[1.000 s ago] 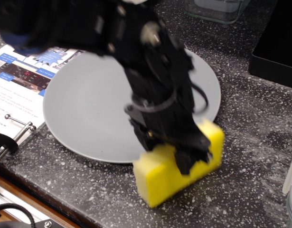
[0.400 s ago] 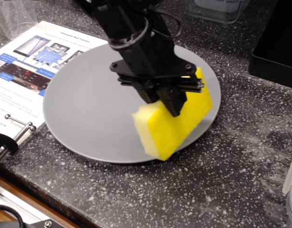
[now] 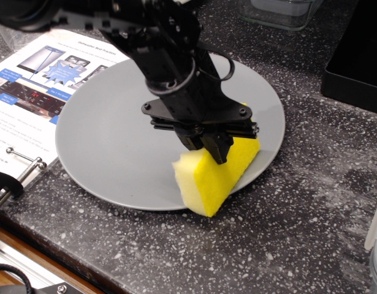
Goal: Pick up sponge and wipe plate
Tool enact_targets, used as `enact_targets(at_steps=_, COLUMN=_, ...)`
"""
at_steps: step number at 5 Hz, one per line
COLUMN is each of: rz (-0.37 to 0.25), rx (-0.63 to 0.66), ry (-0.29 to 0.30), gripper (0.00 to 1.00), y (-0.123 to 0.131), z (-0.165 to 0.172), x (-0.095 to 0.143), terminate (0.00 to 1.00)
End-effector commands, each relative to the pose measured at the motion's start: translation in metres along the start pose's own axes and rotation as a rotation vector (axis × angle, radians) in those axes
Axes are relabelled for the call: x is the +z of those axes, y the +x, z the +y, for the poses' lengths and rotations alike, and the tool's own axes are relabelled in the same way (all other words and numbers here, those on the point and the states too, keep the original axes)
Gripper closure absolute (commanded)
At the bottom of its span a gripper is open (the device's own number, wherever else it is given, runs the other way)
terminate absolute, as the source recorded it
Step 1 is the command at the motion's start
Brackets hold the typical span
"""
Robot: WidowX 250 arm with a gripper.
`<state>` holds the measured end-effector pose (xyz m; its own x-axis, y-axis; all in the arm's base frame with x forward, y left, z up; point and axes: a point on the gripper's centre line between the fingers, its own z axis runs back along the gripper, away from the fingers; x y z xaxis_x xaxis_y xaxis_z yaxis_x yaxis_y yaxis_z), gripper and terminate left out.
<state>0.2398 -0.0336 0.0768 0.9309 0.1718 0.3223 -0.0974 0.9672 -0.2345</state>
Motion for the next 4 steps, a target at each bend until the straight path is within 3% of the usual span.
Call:
enact_targets(at_steps=1, rz=-0.094, rx=0.093, ry=0.068, gripper=1.0, y=0.012, z=0.026, x=-0.008, terminate=0.0)
enact_targets(at_steps=2, rz=-0.158, rx=0.126, ry=0.123, gripper=1.0, y=0.028, z=0.048, x=-0.008, terminate=0.0)
enact_targets(at_steps=3, rz=-0.152, rx=0.178, ry=0.166, gripper=1.0, y=0.047, z=0.067, x=-0.002, terminate=0.0)
enact_targets(at_steps=4, rz=-0.105, rx=0.209, ry=0.201, gripper=1.0, y=0.061, z=0.086, x=0.003, terminate=0.0)
